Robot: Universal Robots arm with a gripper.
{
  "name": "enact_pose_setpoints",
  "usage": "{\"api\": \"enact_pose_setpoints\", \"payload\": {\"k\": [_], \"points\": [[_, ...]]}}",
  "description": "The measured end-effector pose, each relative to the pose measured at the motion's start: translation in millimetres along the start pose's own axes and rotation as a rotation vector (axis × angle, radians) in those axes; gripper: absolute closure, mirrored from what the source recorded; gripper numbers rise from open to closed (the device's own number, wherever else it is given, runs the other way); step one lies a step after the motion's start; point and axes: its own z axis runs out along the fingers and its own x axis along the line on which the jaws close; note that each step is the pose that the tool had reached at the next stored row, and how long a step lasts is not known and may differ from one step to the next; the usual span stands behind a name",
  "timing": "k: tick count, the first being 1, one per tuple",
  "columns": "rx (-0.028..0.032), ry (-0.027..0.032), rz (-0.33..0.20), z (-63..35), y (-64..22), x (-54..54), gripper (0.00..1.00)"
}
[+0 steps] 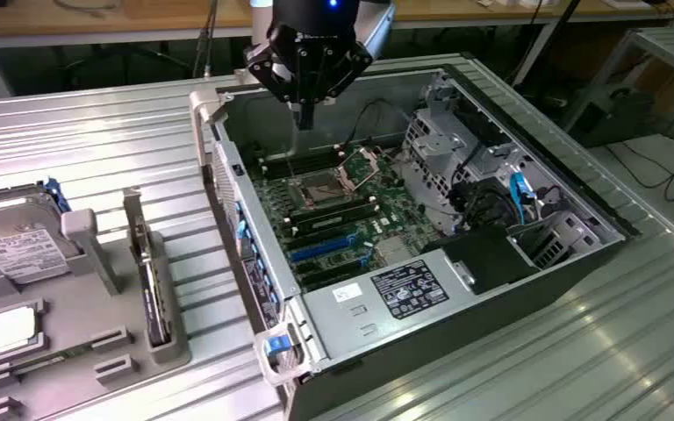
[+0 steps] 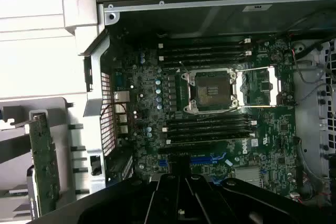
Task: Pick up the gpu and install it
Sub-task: 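Reach for the gpu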
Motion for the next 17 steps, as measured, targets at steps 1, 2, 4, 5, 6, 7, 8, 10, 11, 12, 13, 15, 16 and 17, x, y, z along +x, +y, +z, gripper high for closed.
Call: {"api": "enact_pose_setpoints", "payload": {"k": [1, 2, 4, 5, 6, 7, 8, 10, 11, 12, 13, 15, 16, 17], "points": [[0.0000, 0.0000, 0.000, 0.0, 0.0, 0.0, 0.89], [0.0000, 0.0000, 0.000, 0.0, 0.0, 0.1, 0.89], [0.0001, 0.0000, 0.000, -0.1, -0.2, 2.0, 0.89], [0.0000, 0.0000, 0.000, -0.1, -0.3, 3.6, 0.89], [0.0000, 0.0000, 0.000, -0.1, -0.4, 4.8, 0.89], [0.0000, 0.0000, 0.000, -0.2, -0.5, 6.2, 0.89], [0.0000, 0.0000, 0.000, -0.2, -0.6, 7.8, 0.89], [-0.0001, -0.0001, 0.000, -0.3, -0.9, 11.7, 0.89], [0.0000, 0.0000, 0.000, -0.4, -1.1, 14.6, 0.89], [0.0000, 0.0000, 0.000, -0.4, -1.2, 16.0, 0.89], [0.0001, 0.0000, 0.000, -0.5, -1.3, 17.4, 0.89], [0.0000, 0.0000, 0.000, -0.6, -1.5, 20.1, 0.89], [0.0000, 0.0000, 0.000, -0.6, -1.6, 21.6, 0.89], [0.0000, 0.0000, 0.000, -0.7, -1.7, 22.8, 0.89]]}}
